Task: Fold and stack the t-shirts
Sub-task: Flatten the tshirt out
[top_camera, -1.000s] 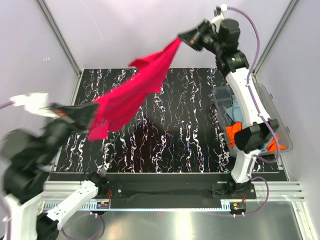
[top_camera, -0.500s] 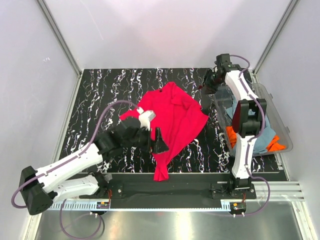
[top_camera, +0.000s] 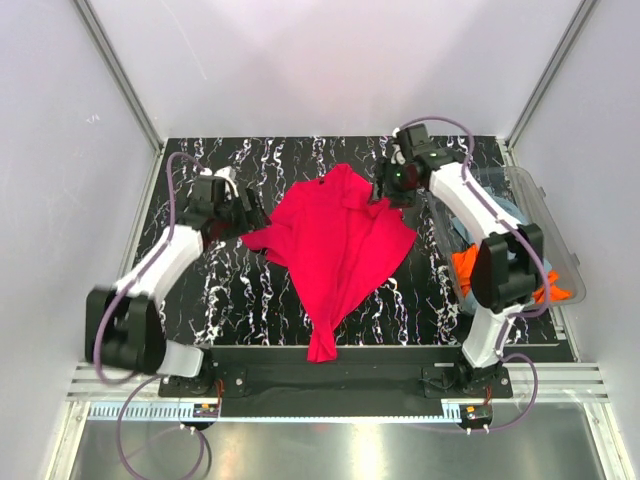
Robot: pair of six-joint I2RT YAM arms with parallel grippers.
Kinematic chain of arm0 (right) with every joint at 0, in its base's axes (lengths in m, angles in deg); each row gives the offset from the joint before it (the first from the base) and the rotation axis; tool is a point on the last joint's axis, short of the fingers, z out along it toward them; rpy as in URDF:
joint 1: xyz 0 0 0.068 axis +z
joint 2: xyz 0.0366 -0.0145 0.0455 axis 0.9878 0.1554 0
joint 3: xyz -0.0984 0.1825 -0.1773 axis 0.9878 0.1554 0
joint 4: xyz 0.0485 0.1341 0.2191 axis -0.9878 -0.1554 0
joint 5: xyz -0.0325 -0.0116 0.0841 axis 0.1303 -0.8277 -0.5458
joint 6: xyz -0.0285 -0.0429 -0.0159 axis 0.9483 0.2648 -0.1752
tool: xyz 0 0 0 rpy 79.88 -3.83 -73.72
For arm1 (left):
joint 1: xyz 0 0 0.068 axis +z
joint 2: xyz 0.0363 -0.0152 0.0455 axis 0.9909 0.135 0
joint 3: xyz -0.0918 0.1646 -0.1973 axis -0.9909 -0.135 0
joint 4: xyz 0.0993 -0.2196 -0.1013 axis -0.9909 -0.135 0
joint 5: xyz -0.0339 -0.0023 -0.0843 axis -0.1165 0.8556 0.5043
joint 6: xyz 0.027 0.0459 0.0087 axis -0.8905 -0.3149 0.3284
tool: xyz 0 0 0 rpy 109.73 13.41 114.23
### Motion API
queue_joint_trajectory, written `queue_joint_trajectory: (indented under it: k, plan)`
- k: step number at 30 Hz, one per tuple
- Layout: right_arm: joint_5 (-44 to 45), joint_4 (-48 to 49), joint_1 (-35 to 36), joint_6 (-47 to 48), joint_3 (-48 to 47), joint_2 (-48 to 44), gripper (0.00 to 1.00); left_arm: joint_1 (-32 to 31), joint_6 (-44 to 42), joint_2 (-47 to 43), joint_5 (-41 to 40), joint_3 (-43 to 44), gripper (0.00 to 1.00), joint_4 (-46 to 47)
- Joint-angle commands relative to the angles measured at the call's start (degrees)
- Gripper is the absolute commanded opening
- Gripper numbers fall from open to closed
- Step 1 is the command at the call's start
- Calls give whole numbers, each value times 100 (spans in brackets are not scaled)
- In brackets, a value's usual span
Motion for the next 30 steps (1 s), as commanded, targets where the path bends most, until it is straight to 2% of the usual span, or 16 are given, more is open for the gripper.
queue_joint_trajectory:
  k: [1, 2, 4, 7, 9, 13, 17, 19, 20, 23, 24, 25, 27, 28, 29, 30]
  plan:
    - [-194, 1099, -77, -222, -355, 716, 66, 366, -292, 835, 156, 594, 91, 443]
    - [-239, 1055, -69, -283, -818, 927, 66, 366, -327, 1272, 165, 839, 92, 470]
    - [-292, 968, -60, -554, -1173, 1359, 66, 366, -363, 1688, 156, 1051, 93, 549]
    - [-292, 810, 72, -775, -1289, 1465, 66, 384, -407, 2338, -11, 1473, 94, 428]
    - [74, 608, 168, -776, -903, 1256, 66, 393, -424, 2708, 16, 1814, 95, 234]
    - [577, 537, 221, -943, 256, 553, 65, 375, -363, 2999, -186, 1887, 95, 49]
    - [859, 563, 335, -1136, 1345, -2, 66, 358, -416, 3358, -29, 1975, 94, -39]
    - [920, 598, 441, -1311, 1541, -3, 66, 366, -311, 3499, 294, 2019, 91, -4]
    - [964, 598, 563, -1373, 1629, 32, 66, 366, -223, 3648, 497, 2036, 88, 5]
    - [991, 659, 696, -1593, 1691, 120, 66, 358, -21, 3746, 912, 1967, 67, 101]
    - [1130, 686, 714, -1672, 1682, 216, 66, 349, -3, 3703, 877, 1905, 60, 154]
    - [1140, 695, 731, -1699, 1665, 278, 66, 366, -3, 3641, 764, 1844, 46, 241]
    - [1184, 703, 740, -1760, 1595, 453, 66, 419, -73, 3404, 701, 1720, 34, 286]
    - [1245, 703, 740, -1813, 1586, 507, 65, 445, -108, 3247, 693, 1694, 23, 243]
    - [1281, 712, 740, -1848, 1586, 559, 65, 480, -169, 3149, 649, 1685, 16, 216]
    - [1394, 738, 740, -1918, 1586, 638, 61, 542, -178, 3018, 527, 1624, 10, 181]
